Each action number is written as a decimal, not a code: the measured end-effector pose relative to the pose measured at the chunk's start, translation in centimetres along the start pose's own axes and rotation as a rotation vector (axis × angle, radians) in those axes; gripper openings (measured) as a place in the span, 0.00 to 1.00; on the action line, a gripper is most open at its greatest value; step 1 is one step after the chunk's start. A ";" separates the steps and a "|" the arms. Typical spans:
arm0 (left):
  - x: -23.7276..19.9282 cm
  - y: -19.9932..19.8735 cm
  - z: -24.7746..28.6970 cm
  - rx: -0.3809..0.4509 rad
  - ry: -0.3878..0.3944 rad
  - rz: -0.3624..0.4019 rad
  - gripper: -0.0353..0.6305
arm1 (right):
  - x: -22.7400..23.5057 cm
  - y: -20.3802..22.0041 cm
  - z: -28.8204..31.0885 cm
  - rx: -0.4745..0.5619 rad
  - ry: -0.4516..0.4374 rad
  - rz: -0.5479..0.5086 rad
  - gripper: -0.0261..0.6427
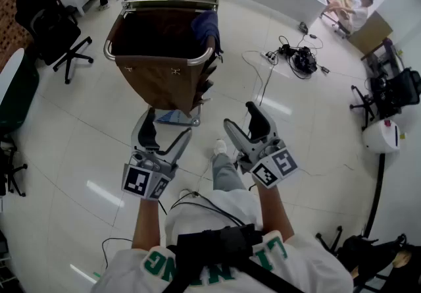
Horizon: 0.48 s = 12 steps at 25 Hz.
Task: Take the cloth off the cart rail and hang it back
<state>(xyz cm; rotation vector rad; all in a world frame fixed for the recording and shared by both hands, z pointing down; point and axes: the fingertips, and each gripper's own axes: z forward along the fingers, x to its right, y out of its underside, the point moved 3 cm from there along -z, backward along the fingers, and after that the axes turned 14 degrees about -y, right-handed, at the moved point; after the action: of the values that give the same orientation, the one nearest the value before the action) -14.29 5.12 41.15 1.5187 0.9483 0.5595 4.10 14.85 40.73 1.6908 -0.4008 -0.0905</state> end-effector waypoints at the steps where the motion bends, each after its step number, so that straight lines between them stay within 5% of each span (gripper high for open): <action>1: 0.3 0.5 1.7 0.005 -0.002 0.013 0.69 | 1.9 0.0 0.3 0.007 -0.006 0.004 0.57; 8: 3.6 -0.8 14.8 0.073 -0.054 0.149 0.67 | 15.8 -3.5 3.7 0.024 -0.111 -0.036 0.57; 12: 3.8 -1.6 21.9 0.084 -0.133 0.128 0.67 | 22.2 -5.2 7.3 0.018 -0.224 -0.003 0.57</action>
<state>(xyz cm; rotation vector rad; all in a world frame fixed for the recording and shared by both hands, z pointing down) 4.85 -4.41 34.96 1.6797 0.7844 0.5082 23.83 1.59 38.15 1.7046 -0.5677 -0.2805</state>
